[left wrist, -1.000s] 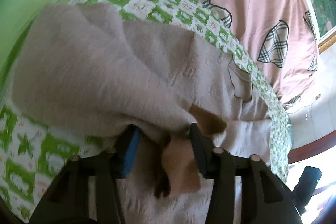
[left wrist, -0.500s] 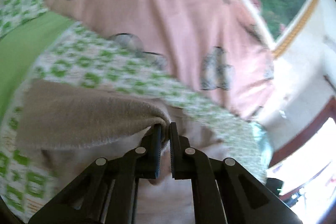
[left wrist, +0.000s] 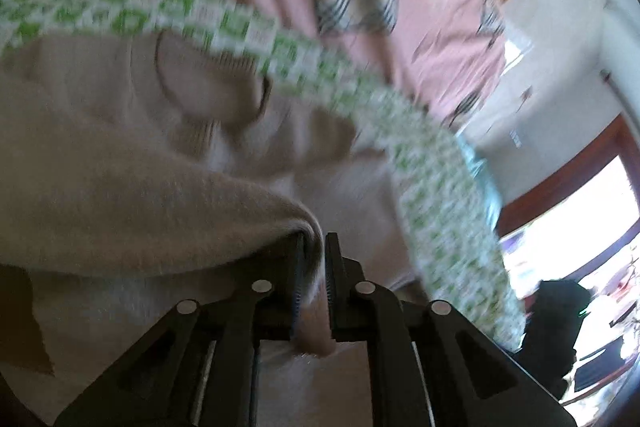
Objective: Fold small clothes
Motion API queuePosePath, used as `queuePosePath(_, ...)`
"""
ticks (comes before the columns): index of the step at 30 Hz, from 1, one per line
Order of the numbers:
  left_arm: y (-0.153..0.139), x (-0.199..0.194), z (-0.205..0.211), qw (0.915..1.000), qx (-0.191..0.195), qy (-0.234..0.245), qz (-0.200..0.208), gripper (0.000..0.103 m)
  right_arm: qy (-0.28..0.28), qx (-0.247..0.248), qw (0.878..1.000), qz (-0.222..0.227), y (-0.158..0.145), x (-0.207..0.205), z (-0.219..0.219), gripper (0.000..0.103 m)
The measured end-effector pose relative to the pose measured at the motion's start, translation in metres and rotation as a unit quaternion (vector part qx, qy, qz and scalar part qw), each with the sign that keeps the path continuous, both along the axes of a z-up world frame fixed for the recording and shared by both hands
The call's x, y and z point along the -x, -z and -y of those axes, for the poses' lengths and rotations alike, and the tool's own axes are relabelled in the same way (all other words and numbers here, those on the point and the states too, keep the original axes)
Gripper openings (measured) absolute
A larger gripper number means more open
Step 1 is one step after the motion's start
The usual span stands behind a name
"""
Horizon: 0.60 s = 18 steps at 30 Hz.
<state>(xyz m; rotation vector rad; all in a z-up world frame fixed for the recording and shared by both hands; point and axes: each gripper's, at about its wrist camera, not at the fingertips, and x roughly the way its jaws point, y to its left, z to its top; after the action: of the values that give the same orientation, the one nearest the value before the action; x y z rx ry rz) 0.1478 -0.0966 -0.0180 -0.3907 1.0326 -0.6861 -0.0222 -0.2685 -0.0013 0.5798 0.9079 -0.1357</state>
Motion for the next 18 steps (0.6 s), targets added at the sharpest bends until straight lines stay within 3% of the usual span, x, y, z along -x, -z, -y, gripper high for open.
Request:
queuePosePath(4, 0.010, 0.024, -0.023, 0.9997, -0.022, 0.010, -0.003, 0.032, -0.015, -0.003, 1.000, 0.000, 0.002, -0.001, -0.010, 0.050)
queuePosePath(9, 0.002, 0.051, -0.080, 0.9962, -0.077, -0.025, 0.032, 0.039, -0.052, -0.012, 0.999, -0.003, 0.015, -0.016, -0.034, 0.050)
queuePosePath(12, 0.000, 0.054, -0.124, 0.9849, -0.140, -0.088, 0.053, 0.041, -0.057, -0.030, 0.998, -0.019, 0.031, -0.027, -0.042, 0.050)
queuePosePath(18, 0.013, 0.036, -0.188, 0.9525, -0.240, -0.181, 0.050, 0.045, -0.050, -0.075, 0.995, -0.040, 0.056, -0.044, -0.047, 0.049)
